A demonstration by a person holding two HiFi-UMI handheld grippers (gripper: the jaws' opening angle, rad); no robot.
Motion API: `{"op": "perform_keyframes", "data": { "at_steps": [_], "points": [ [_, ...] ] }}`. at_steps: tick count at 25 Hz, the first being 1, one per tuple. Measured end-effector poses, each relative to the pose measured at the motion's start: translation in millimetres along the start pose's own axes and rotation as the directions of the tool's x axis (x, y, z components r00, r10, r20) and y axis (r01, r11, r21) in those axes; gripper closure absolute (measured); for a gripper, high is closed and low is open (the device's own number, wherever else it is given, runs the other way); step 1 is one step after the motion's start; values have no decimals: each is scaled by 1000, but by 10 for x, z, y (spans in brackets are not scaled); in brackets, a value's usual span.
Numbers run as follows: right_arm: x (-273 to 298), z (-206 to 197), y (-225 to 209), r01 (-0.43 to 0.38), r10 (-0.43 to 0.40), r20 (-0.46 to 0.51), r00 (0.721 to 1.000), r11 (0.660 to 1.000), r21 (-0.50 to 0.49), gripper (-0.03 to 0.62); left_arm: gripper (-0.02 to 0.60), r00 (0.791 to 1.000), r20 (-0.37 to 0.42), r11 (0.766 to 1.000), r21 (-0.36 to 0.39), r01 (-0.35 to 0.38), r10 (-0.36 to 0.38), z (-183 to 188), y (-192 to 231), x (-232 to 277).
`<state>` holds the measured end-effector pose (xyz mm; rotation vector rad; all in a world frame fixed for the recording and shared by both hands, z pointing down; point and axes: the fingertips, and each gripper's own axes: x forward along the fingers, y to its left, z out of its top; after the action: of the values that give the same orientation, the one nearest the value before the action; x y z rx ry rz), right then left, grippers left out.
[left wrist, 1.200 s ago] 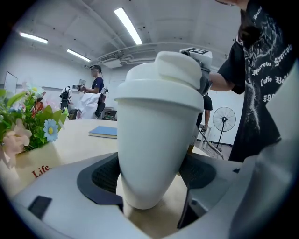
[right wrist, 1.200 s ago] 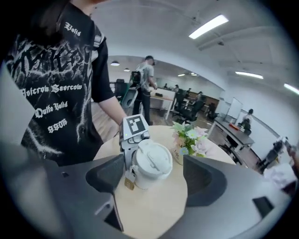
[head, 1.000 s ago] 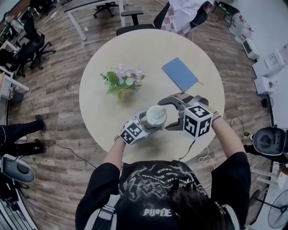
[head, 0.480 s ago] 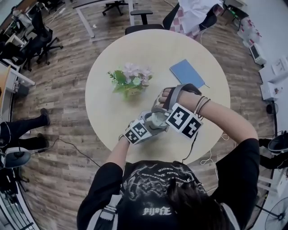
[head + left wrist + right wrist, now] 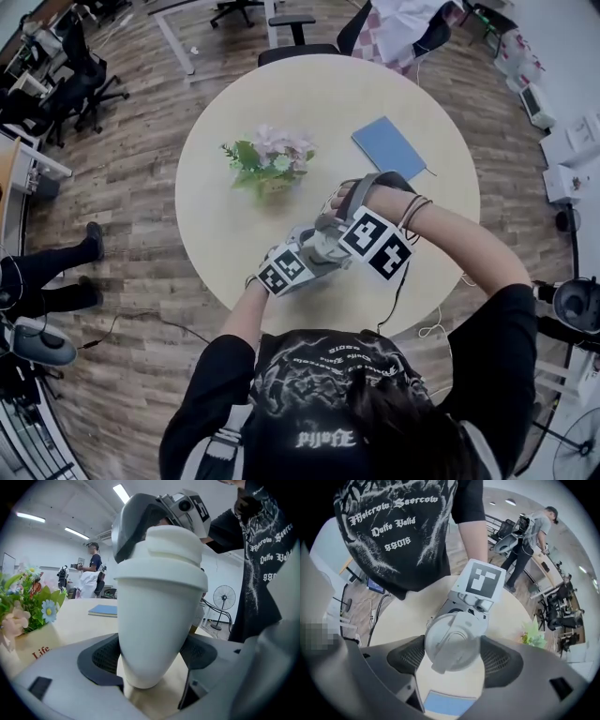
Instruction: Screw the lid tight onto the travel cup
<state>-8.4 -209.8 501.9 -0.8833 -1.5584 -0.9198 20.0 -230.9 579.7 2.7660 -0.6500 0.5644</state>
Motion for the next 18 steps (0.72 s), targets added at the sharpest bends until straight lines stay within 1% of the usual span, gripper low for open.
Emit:
{"op": "perform_keyframes", "data": {
  "at_steps": [2,4,7,10,12,14,18],
  "points": [
    [-6,12,-8,16,-18,29,999,997,82,220,181,1000,1,1000,-1,-3,3,-1,-8,1],
    [-16,15,-13,33,-44,58,997,985,169,218,181,1000,3,1000,-2,-7,7,1,-17,9],
    [-20,13,-49,59,-90,93,992,954,293,218,181,1000,2,1000,-3,-23,23,-5,-1,5],
    [-6,-5,-57,79,-133,114,985,919,387,218,181,999,-9,999,-4,-46,46,-14,14,4],
    [-9,-5,-59,96,-167,121,979,890,446,218,181,998,-16,998,-3,-56,56,-19,8,10],
    [-13,2,-73,117,-208,124,970,853,509,217,181,998,-21,998,-2,-67,67,-26,7,8],
    [-31,8,-95,155,-298,122,947,755,637,218,181,996,-25,997,2,-82,82,-34,2,10]
  ]
}}
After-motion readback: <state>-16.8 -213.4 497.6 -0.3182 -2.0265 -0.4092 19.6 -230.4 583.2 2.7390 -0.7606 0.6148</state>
